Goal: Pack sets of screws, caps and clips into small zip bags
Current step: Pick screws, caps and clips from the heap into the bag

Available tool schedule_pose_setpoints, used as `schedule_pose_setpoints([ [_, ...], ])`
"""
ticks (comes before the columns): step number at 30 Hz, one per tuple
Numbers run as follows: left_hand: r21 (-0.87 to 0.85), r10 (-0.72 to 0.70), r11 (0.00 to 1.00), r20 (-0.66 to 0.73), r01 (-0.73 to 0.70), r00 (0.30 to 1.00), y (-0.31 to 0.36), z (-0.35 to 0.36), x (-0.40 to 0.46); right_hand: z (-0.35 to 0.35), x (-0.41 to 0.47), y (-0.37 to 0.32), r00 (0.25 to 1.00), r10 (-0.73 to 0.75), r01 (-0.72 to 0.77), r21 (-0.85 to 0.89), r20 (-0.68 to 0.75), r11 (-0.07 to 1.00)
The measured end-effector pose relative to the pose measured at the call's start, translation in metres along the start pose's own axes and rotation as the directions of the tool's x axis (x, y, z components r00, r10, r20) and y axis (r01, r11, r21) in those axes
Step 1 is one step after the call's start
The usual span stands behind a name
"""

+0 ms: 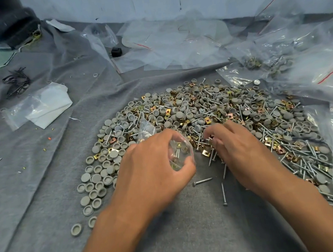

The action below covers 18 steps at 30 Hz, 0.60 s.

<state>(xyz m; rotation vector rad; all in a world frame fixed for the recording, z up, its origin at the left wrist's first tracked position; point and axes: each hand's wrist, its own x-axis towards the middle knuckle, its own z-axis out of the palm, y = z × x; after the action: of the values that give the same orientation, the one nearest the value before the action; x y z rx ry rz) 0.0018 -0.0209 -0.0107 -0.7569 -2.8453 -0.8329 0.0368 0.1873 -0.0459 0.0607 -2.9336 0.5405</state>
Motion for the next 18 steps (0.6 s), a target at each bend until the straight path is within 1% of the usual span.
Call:
schedule_pose_setpoints([
  [4,0.008,-0.003,1.0,-0.001,0.003,1.0,0.0,0.0,0.0,0.002,0.0,-0.002,0.998,0.005,0.003,-0.138,0.061,0.99],
  [9,0.002,-0.001,1.0,-0.003,0.001,1.0,0.0,0.0,0.0,0.008,0.0,-0.006,0.995,0.088,-0.079,-0.172,0.04,0.982],
  [13,0.0,0.004,1.0,-0.002,-0.004,1.0,0.001,0.001,-0.001,0.007,-0.001,-0.005,0.998,0.055,-0.049,-0.184,0.03,0.982],
  [14,-0.004,0.003,1.0,-0.001,-0.003,1.0,0.001,0.001,-0.001,0.006,-0.001,-0.005,0.999,0.045,-0.041,-0.155,0.027,0.987],
  [15,-0.007,0.002,1.0,0.0,-0.002,1.0,0.001,0.001,-0.001,0.005,0.001,-0.004,0.999,0.05,-0.048,-0.082,0.022,0.995],
  [16,-0.007,0.002,1.0,0.0,-0.002,1.0,0.001,0.001,-0.001,0.003,0.002,-0.004,0.998,0.067,-0.068,0.028,0.017,0.997],
  [18,-0.006,0.004,1.0,-0.008,-0.004,1.0,0.001,0.001,-0.001,-0.003,0.004,-0.008,0.997,0.083,-0.081,0.273,0.006,0.959],
])
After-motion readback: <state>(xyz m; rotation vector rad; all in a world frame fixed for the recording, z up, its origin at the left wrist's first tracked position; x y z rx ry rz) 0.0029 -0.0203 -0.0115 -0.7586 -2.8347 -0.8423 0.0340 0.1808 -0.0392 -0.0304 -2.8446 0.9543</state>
